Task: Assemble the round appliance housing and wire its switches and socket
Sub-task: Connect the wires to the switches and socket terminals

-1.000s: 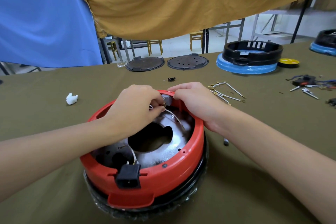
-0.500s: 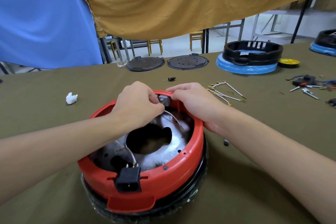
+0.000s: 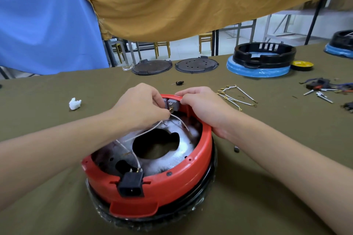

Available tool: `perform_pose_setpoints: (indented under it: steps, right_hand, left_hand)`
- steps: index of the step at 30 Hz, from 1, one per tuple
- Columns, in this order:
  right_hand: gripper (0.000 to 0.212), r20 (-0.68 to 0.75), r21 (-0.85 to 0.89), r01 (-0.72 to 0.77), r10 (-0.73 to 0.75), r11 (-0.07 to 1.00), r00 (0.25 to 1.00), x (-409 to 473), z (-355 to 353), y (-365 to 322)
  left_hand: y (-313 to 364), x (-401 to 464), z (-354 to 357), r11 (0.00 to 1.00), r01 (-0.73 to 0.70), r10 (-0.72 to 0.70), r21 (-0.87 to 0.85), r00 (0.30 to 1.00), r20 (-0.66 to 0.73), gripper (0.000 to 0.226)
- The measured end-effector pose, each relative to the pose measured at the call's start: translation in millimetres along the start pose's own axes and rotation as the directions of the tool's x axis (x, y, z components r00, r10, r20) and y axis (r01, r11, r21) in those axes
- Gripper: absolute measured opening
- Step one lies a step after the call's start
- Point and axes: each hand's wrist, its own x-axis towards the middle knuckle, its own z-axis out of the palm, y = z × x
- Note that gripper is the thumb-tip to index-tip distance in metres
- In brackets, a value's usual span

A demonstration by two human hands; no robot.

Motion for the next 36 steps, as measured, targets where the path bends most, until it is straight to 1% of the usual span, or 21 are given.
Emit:
perform_pose_setpoints:
  steps: [3,7,11,16,20,23,25,27,28,29,30,31,32,34,36]
  right_hand:
    - [0.030,0.004,-0.004,-0.007,0.007,1.000,1.000,-1,0,0]
    - [0.030,0.016,0.018,-0.010,0.010,1.000,1.000,-2,0,-1]
    - [0.031,0.013,0.001,-0.001,0.001,1.000,1.000,-2,0,0]
    - [0.030,0.008,-0.021,0.016,-0.016,1.000,1.000,-1,0,0]
    - [0.031,0.009,-0.026,0.010,-0.009,1.000,1.000,-1,0,0]
    - [0.031,0.024,-0.016,0.009,-0.009,1.000,1.000,-1,-1,0]
    - [0.030,0.026,-0.013,0.013,-0.013,1.000,1.000,-1,-1,0]
    - [0.029,0.028,-0.024,0.016,-0.016,1.000,0.999,-1,-2,1]
    - [0.026,0.035,-0.036,0.022,-0.021,0.999,0.999,0,-2,1]
    - [0.022,0.047,-0.060,0.034,-0.031,0.998,0.998,0,-3,0]
    - [0.019,0.060,-0.098,0.055,-0.050,0.994,0.997,1,-5,0]
    - [0.018,0.072,-0.150,0.085,-0.075,0.985,0.995,2,-7,-1]
    - [0.020,0.084,-0.216,0.119,-0.103,0.969,0.991,4,-9,-1]
    - [0.028,0.108,-0.391,0.184,-0.154,0.902,0.982,8,-14,-5]
    - [0.030,0.145,-0.554,0.250,-0.203,0.794,0.968,10,-18,-10]
  left_hand:
    - [-3,-3,-4,0.999,0.022,-0.022,-0.044,1.000,0.018,0.008]
    - [-2,-3,2,1.000,-0.004,0.004,0.022,1.000,0.013,0.014]
    - [0,0,9,0.997,-0.021,0.025,0.073,0.998,-0.054,0.017]
    - [1,3,14,0.997,-0.007,0.012,0.080,0.998,-0.067,0.015]
    - [1,4,9,0.998,-0.006,0.009,0.055,0.999,-0.049,0.018]
    - [-2,3,-2,0.994,-0.044,0.048,0.099,0.998,-0.033,0.021]
    - [-7,4,-12,0.991,-0.073,0.078,0.116,0.996,-0.044,0.020]
    - [-14,6,-22,0.981,-0.113,0.130,0.157,0.986,-0.102,0.012]
    - [-18,7,-27,0.968,-0.144,0.171,0.207,0.978,-0.119,0.006]
    - [-24,9,-31,0.952,-0.167,0.202,0.256,0.973,-0.115,0.004]
    - [-29,12,-34,0.941,-0.174,0.205,0.289,0.975,-0.080,0.014]
    - [-35,15,-37,0.946,-0.169,0.180,0.276,0.984,-0.016,0.023]
    - [-39,17,-39,0.964,-0.153,0.144,0.218,0.988,0.058,0.028]
    - [-43,17,-41,0.980,-0.156,0.133,0.120,0.974,0.181,0.024]
    - [-44,20,-41,0.975,-0.190,0.164,0.119,0.966,0.199,0.018]
